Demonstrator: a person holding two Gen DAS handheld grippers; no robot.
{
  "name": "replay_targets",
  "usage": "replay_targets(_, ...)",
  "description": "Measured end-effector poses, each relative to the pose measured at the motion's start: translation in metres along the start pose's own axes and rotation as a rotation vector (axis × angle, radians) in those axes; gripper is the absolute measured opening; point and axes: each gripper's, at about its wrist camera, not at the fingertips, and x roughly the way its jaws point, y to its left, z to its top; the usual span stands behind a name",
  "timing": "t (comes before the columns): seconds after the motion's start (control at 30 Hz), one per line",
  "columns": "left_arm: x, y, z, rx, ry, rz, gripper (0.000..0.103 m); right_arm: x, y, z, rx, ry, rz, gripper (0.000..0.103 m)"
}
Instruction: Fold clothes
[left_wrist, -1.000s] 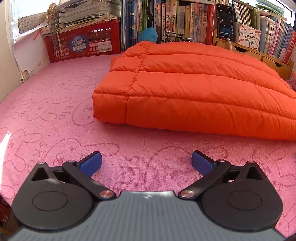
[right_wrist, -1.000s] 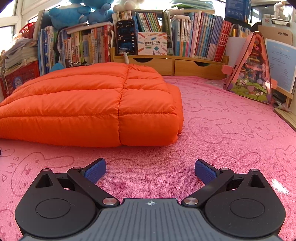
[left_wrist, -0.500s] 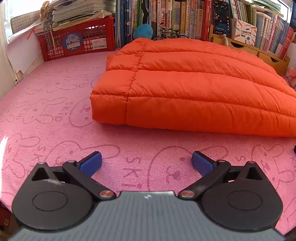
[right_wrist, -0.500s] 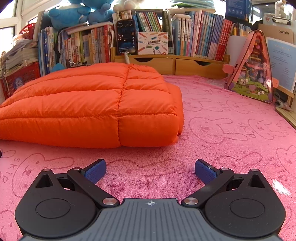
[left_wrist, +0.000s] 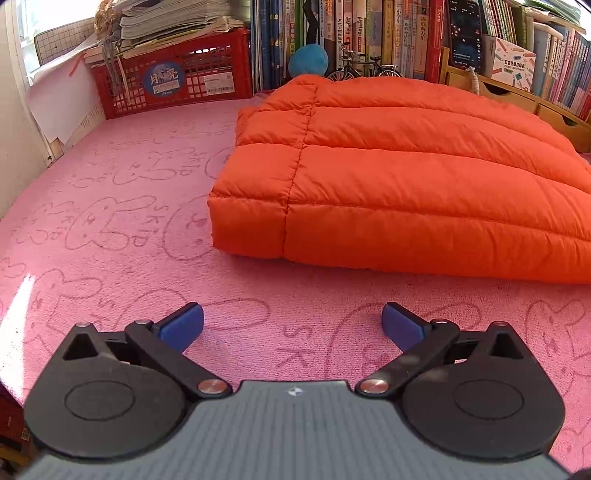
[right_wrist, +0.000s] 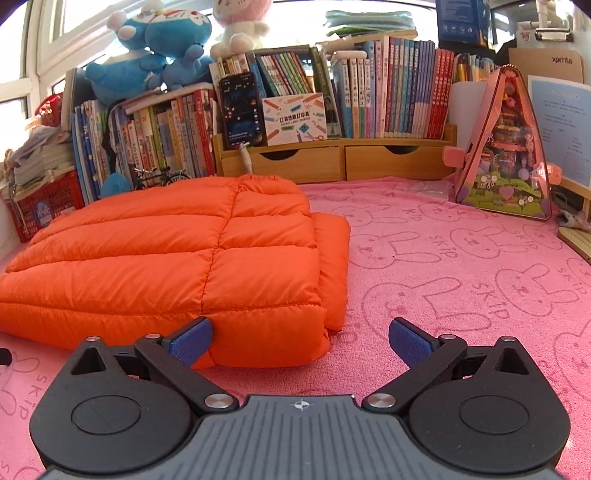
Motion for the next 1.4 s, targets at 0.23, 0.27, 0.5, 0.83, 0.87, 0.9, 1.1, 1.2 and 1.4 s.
replay_targets(0.23, -0.008, -0.013, 0.004, 0.078, -0.023, -0.011, 0.103, 0.018, -0.007, 0.015, -0.129, -0.005, 0.194, 0.087)
replay_targets(0.27, -0.012, -0.013, 0.007, 0.086, -0.035, -0.024, 0.103, 0.023, -0.008, 0.018, -0.173, 0.015, 0.224, 0.084)
replay_targets(0.5, -0.023, 0.0, 0.033, -0.014, -0.064, -0.111, 0.103, 0.015, -0.009, 0.026, -0.385, 0.129, 0.514, 0.067)
replay_targets(0.83, -0.014, -0.027, 0.049, 0.041, -0.112, 0.007, 0.103, 0.003, -0.035, 0.003, -0.31, 0.183, 0.677, 0.068)
replay_targets(0.87, -0.014, -0.028, 0.05, 0.047, -0.12, 0.015, 0.103, 0.0, -0.038, 0.003, -0.307, 0.178, 0.694, 0.068)
replay_targets(0.9, -0.013, -0.026, 0.052, 0.043, -0.125, 0.022, 0.103, -0.002, -0.041, 0.003, -0.293, 0.172, 0.7, 0.068)
replay_targets(1.1, -0.006, 0.025, 0.062, -0.155, -0.102, 0.024, 0.103, 0.019, -0.09, 0.012, 0.162, 0.184, 0.596, 0.094)
replay_targets(1.2, -0.005, 0.044, 0.059, -0.183, -0.125, 0.104, 0.103, 0.039, -0.116, 0.018, 0.432, 0.21, 0.563, 0.094)
replay_targets(1.4, 0.002, 0.078, 0.055, -0.214, -0.156, 0.223, 0.103, 0.077, -0.085, 0.035, 0.395, 0.24, 0.467, 0.075)
